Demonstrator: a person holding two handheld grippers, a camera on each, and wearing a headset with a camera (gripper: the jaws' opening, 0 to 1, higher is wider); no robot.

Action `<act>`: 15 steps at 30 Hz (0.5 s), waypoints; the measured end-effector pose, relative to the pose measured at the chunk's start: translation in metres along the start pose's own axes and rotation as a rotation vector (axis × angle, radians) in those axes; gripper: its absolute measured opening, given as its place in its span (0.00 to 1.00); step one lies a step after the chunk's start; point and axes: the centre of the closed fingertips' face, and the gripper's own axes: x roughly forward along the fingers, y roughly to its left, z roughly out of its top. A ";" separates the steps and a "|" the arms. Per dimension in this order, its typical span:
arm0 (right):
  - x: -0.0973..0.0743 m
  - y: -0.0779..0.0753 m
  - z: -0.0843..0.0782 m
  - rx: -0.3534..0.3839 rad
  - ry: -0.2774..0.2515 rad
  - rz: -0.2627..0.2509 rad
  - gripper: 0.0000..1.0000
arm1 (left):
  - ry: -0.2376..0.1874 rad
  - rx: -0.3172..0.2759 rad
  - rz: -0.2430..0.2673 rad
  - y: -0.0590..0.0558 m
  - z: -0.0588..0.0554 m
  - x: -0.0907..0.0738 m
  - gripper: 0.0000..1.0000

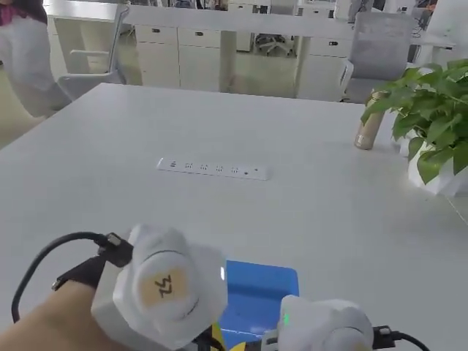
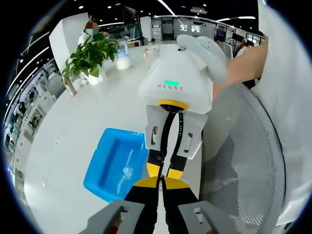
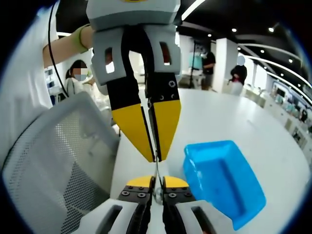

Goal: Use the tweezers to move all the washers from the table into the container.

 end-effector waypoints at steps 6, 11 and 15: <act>0.000 0.001 0.000 0.008 -0.007 -0.003 0.03 | -0.070 -0.014 -0.004 -0.003 0.002 -0.006 0.01; 0.000 0.000 -0.001 0.019 -0.011 -0.009 0.03 | -0.060 0.004 -0.012 -0.004 0.002 -0.001 0.00; -0.002 0.001 -0.004 0.019 -0.002 -0.016 0.03 | -0.046 0.017 -0.030 -0.007 0.003 0.003 0.00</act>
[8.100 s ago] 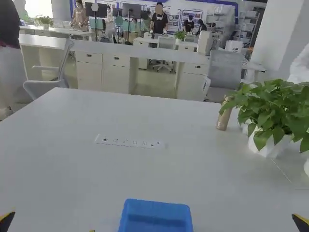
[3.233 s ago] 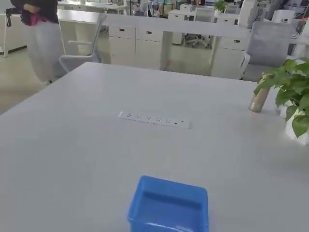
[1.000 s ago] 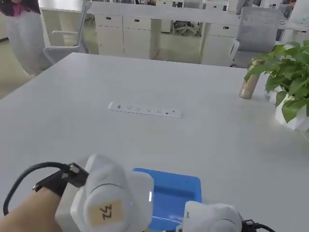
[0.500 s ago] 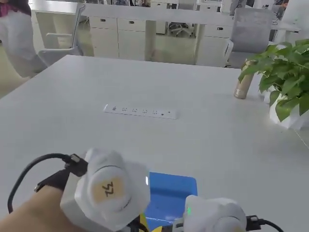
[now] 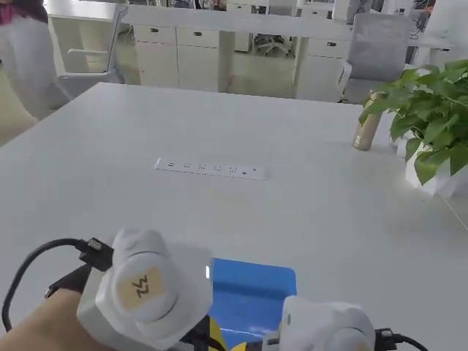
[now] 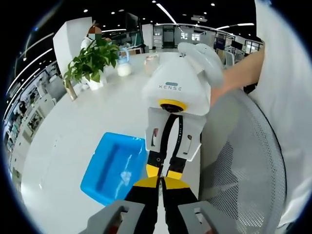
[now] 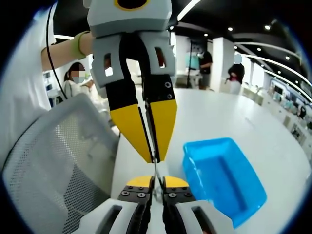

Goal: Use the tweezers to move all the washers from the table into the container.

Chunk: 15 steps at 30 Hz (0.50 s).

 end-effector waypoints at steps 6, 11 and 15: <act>-0.001 0.000 -0.003 0.025 -0.005 -0.012 0.04 | 0.000 0.009 -0.016 -0.002 0.002 0.002 0.00; 0.000 0.001 -0.002 0.030 -0.009 -0.003 0.03 | -0.053 -0.059 0.027 0.003 0.003 -0.001 0.10; 0.000 -0.003 -0.002 0.053 -0.013 -0.014 0.03 | -0.139 -0.125 0.080 0.008 0.003 -0.012 0.17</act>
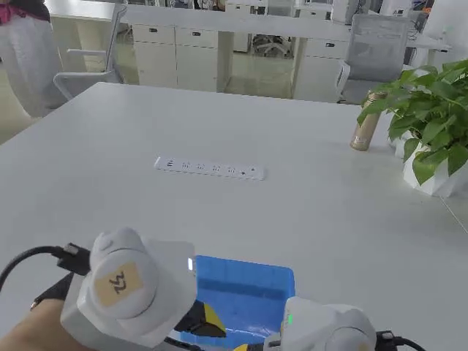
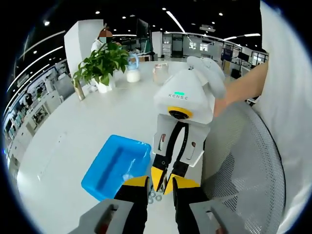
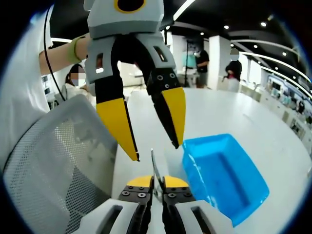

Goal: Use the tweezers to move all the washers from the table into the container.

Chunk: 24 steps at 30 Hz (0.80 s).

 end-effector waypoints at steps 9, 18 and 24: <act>0.000 -0.004 0.001 0.063 -0.029 -0.027 0.03 | -0.234 -0.249 0.198 0.012 -0.007 -0.038 0.41; 0.003 -0.003 0.002 0.052 -0.025 -0.073 0.03 | -0.420 -0.395 0.459 0.019 -0.022 -0.072 0.78; 0.002 -0.003 0.000 0.009 0.013 -0.099 0.03 | -0.552 -0.440 0.544 0.023 -0.022 -0.090 0.92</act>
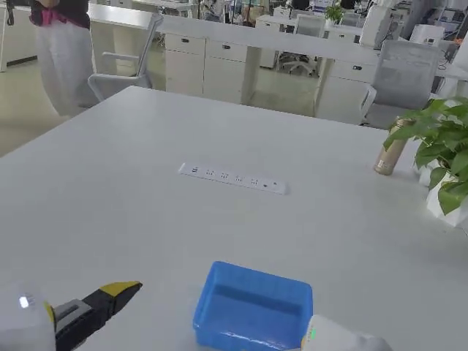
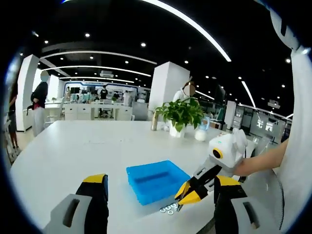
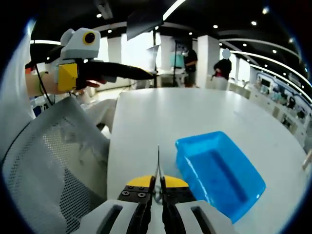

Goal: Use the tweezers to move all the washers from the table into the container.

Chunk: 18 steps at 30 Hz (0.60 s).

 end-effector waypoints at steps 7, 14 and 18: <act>-0.005 -0.003 -0.004 0.019 0.016 -0.022 0.03 | -0.061 -0.015 0.030 0.005 -0.005 0.002 0.99; -0.009 -0.006 -0.010 0.097 0.015 -0.050 0.03 | 0.007 0.050 0.013 -0.003 -0.024 0.014 0.99; -0.010 -0.009 -0.010 0.164 -0.006 -0.070 0.03 | 0.014 0.038 -0.017 -0.007 -0.027 0.015 0.99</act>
